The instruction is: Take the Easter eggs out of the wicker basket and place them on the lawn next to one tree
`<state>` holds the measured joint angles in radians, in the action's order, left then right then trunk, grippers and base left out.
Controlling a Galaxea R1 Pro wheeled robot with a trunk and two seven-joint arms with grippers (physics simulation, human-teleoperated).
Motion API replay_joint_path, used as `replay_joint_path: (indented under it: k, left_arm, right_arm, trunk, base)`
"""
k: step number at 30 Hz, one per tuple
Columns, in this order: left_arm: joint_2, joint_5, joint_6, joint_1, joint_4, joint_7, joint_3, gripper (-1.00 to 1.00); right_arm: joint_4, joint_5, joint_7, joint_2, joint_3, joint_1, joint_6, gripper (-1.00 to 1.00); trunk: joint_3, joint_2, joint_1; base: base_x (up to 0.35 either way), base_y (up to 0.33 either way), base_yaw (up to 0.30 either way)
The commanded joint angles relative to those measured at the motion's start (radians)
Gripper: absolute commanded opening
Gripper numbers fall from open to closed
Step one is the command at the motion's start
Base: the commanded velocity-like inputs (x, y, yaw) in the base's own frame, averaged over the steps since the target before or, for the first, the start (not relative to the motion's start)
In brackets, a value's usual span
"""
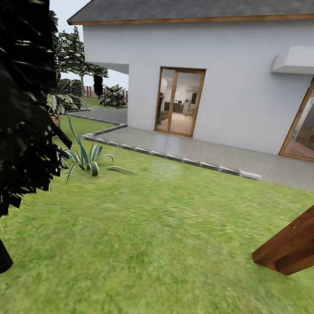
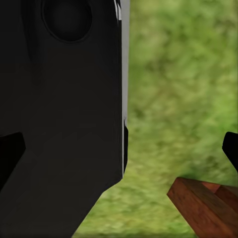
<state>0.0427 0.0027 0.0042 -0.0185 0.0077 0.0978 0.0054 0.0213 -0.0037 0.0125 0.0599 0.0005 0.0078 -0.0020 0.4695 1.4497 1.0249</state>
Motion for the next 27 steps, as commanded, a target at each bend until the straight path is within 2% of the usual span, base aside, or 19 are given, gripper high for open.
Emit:
replay_joint_path:
  k: [1, 27]
  left_arm:
    - [0.000, 0.000, 0.000, 0.000, 0.000, 0.003, 0.001, 1.00]
    - [0.000, 0.000, 0.000, 0.000, 0.000, 0.003, 0.001, 1.00]
  right_arm:
    - [0.000, -0.001, 0.001, 0.000, -0.001, 0.000, -0.001, 1.00]
    - [0.000, -0.001, 0.001, 0.002, -0.002, 0.000, 0.000, 1.00]
  trunk:
    - [0.000, 0.000, 0.000]
    - [0.000, 0.000, 0.000]
  base:
    - [0.000, 0.000, 0.000]
    - [0.000, 0.000, 0.000]
